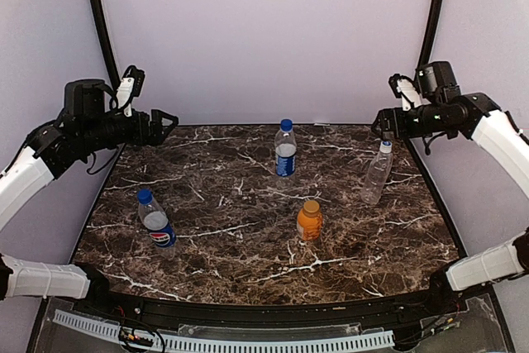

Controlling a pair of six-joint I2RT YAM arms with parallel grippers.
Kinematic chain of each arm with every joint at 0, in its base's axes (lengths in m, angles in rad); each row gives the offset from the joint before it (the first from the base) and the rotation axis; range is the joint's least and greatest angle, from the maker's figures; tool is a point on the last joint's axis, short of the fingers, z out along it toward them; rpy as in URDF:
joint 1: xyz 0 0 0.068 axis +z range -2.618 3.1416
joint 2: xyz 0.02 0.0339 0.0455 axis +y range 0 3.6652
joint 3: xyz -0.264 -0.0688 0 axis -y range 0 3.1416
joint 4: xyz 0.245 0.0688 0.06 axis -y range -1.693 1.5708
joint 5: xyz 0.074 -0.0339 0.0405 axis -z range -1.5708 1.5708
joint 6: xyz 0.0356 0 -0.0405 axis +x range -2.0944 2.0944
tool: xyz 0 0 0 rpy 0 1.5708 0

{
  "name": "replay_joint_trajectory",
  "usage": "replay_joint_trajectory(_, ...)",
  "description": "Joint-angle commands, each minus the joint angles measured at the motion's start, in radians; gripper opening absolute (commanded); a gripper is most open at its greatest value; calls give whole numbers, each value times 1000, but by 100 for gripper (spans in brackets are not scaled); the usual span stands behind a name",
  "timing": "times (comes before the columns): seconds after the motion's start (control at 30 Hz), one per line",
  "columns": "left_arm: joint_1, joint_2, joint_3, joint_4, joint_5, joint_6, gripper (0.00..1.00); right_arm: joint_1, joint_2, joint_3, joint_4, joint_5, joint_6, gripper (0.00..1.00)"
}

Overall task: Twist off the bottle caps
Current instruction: Pick up the plastic bottle from the corner of the board.

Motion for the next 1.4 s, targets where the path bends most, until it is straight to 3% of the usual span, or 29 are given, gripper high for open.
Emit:
replay_joint_trajectory(0.0,-4,-8,-8,22,47,9,99,7,52,21,-32,86,11,85)
replay_joint_trajectory(0.3,-3,-32,-41,49,55,9,99,0,187,29,-27,125,0,63)
replay_joint_trajectory(1.07,-4,-54,-67,60,43,31,99,-7,227,8,-45,168,-12,30)
replay_joint_trajectory(1.2,-4,-53,-66,70,41,27,99,-7,220,16,-54,157,-17,21)
replay_joint_trajectory(1.37,-4,-49,-47,72,58,22,99,-2,192,79,-84,121,-34,0)
